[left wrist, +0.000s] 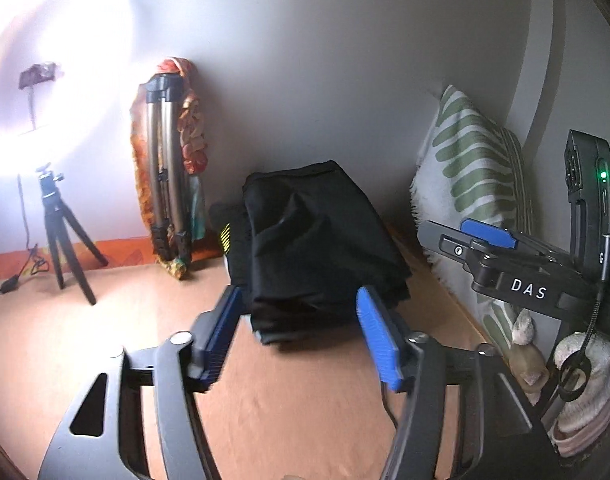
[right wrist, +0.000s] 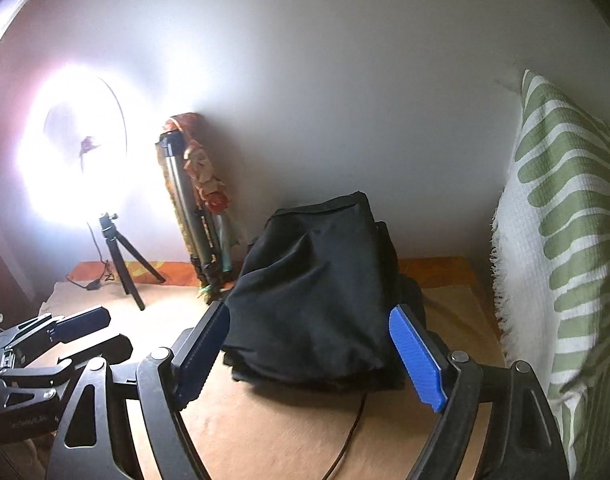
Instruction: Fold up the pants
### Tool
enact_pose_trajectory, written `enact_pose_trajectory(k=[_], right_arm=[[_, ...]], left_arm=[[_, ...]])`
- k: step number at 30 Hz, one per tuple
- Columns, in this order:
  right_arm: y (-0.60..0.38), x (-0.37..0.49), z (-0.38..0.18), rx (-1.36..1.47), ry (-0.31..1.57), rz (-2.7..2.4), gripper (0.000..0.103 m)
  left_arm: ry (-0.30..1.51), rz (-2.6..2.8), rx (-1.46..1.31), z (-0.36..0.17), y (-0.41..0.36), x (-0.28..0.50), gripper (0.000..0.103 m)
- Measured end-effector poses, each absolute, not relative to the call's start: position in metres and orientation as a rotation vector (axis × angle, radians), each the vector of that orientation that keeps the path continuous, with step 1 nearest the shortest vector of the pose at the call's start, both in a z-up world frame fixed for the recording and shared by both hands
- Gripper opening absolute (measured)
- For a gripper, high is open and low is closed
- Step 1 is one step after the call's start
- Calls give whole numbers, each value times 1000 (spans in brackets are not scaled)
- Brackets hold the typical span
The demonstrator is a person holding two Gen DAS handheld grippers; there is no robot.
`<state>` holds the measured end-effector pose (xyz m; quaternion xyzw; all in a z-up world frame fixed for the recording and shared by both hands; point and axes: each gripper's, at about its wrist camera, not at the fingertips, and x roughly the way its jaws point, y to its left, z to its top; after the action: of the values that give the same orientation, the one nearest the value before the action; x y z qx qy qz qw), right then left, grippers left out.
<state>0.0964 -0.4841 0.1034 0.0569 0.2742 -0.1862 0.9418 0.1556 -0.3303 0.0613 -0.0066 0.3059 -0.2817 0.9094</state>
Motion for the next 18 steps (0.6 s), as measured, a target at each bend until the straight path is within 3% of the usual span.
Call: enact_pose_trajectory(k=[18], right_arm=[[-402, 22, 65, 79, 511, -436, 102]], left_arm=[[623, -509, -8, 35, -256, 73, 70]])
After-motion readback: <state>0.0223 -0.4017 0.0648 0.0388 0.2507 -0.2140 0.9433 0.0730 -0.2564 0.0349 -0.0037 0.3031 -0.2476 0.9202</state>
